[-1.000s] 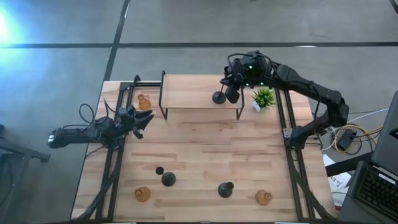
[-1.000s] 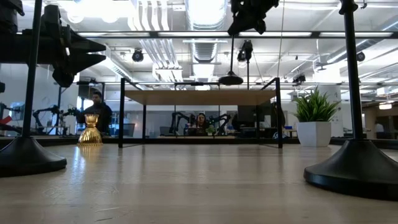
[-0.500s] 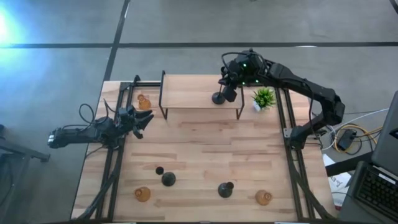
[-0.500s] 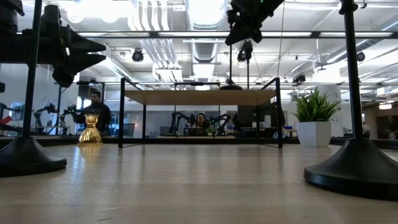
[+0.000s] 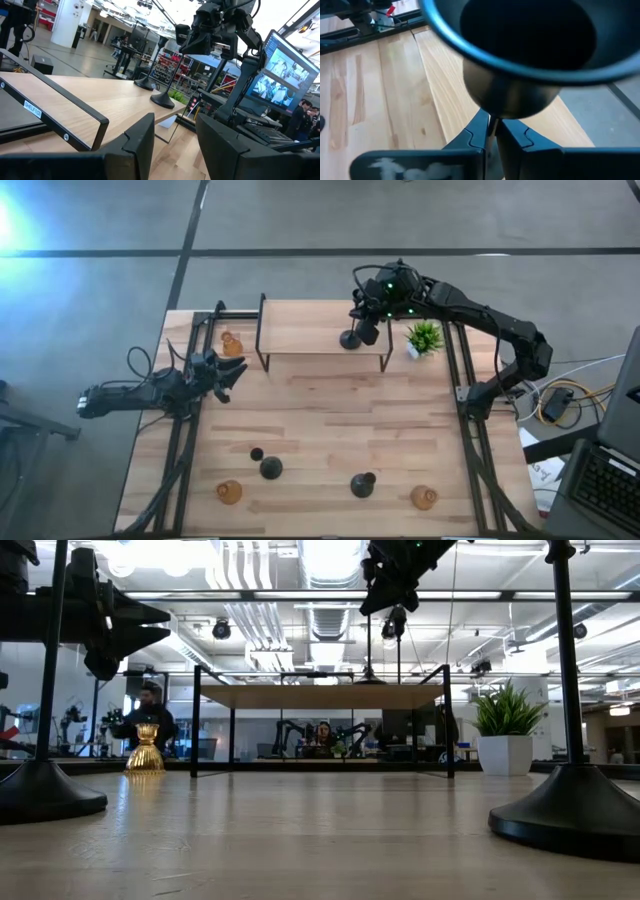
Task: Pick & Place candle stick holders
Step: Put the black candle holder on the shelf, then put the bottom right yellow glass candle holder on the shelf
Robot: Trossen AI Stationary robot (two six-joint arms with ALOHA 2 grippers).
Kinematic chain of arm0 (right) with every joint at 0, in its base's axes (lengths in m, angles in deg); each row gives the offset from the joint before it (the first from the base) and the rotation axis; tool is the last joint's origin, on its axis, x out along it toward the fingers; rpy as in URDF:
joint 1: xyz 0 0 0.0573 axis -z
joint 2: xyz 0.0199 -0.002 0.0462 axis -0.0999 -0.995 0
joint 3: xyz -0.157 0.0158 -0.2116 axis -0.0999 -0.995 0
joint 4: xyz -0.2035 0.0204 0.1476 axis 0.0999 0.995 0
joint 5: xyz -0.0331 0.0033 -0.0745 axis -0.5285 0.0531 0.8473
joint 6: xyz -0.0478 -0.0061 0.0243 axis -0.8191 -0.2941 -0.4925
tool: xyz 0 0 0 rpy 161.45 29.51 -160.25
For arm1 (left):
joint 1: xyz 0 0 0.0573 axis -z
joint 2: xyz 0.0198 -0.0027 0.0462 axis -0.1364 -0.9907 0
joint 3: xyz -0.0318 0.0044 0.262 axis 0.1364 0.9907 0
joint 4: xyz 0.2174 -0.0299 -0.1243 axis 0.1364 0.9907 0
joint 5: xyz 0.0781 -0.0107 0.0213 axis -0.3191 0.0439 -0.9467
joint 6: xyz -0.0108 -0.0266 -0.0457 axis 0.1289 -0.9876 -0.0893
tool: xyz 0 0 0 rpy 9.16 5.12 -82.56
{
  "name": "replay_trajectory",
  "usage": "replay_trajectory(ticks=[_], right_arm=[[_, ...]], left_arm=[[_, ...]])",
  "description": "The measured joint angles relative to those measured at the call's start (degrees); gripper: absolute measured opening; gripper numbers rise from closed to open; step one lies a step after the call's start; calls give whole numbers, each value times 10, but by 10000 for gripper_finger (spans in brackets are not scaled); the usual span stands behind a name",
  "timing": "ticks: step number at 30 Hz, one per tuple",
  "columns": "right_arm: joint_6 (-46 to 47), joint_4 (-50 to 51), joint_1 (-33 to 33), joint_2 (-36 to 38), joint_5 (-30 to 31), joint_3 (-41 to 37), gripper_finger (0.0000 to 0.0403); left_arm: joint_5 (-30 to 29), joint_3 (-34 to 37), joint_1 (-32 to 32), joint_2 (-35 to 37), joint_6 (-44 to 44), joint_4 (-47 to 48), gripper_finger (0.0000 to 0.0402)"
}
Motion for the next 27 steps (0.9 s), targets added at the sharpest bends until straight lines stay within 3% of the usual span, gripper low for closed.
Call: replay_trajectory(ticks=[8,27], right_arm=[[0,2,0,0,4,0,64],[-15,17,1,3,8,0,230]], left_arm=[[0,0,0,0,0,0,149],[0,0,0,0,0,0,149]])
